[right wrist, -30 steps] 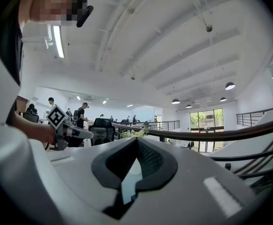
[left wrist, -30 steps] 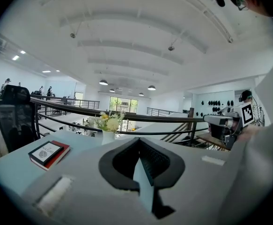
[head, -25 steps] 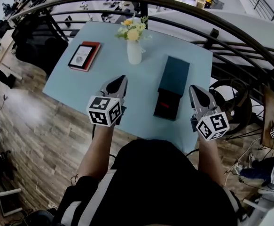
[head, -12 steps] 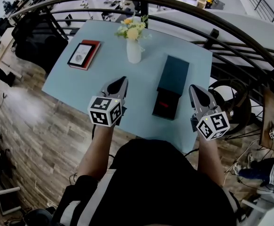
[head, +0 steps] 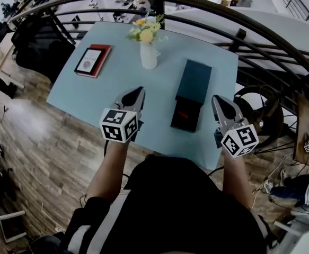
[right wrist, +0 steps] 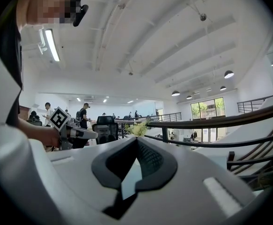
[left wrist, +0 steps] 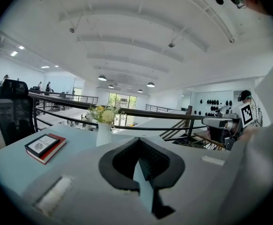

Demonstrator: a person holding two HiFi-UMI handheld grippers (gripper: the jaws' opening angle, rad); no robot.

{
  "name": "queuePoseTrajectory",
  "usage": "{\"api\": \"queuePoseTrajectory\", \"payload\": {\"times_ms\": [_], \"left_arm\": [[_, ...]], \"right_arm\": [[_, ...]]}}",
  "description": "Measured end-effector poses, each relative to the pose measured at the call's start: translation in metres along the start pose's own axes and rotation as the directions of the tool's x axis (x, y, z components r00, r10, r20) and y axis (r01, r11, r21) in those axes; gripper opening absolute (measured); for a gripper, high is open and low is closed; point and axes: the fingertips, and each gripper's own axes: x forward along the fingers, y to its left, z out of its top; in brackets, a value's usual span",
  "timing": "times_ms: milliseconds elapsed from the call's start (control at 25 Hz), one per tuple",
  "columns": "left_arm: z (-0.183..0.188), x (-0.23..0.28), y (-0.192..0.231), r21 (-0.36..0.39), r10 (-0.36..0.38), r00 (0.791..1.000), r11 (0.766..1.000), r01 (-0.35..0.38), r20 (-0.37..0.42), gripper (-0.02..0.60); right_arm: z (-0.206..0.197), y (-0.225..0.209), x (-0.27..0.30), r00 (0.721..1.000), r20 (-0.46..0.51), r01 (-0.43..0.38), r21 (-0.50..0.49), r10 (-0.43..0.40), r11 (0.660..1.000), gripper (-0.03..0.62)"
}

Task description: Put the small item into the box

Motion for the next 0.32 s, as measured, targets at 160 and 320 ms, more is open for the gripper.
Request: {"api": "queuePoseTrajectory", "payload": {"times_ms": [160, 320], "left_arm": [[-0.0018, 0.0007, -0.0014, -0.004, -0.003, 1.0, 1.0, 0.003, -0.005, 0.008], [-0.0027, 0.0031, -0.0009, -0.005, -0.004, 1.0, 1.0, 0.004, -0.007, 0.008]], "right_arm": [[-0.0025, -0.0016, -0.0012, 1.0, -0.007, 0.0, 0.008, 0.0, 1.0, -0.002], [-0.0059, -0.0031, 0.001, 1.0, -0.016, -0.004, 0.004, 0.004, 1.0, -0.002]]}}
